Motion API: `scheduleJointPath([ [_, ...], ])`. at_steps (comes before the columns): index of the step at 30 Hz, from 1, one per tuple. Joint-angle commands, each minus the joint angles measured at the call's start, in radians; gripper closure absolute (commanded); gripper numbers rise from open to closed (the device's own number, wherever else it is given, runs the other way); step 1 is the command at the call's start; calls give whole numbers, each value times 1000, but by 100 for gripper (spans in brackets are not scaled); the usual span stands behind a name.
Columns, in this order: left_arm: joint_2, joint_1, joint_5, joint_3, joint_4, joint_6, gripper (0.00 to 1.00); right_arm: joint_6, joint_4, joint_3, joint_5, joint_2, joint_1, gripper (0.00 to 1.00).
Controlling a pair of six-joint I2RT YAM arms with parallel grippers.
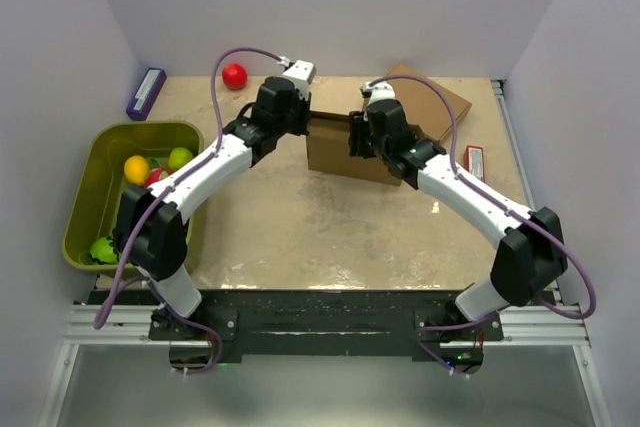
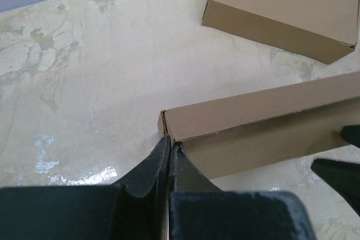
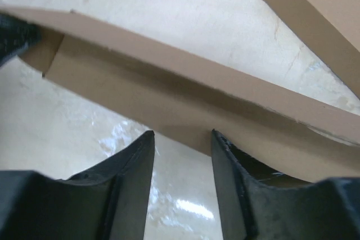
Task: Fold the paper box
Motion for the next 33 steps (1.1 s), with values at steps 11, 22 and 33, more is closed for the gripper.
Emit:
scheduleJointPath([
  [11, 72, -6, -11, 123, -209, 40, 100, -45, -466, 74, 49, -266, -92, 30],
  [22, 83, -5, 0, 149, -224, 51, 100, -104, -407, 51, 49, -270, -258, 29],
  [33, 80, -7, -6, 150, -228, 62, 100, -112, -364, 41, 28, -169, -285, 47],
])
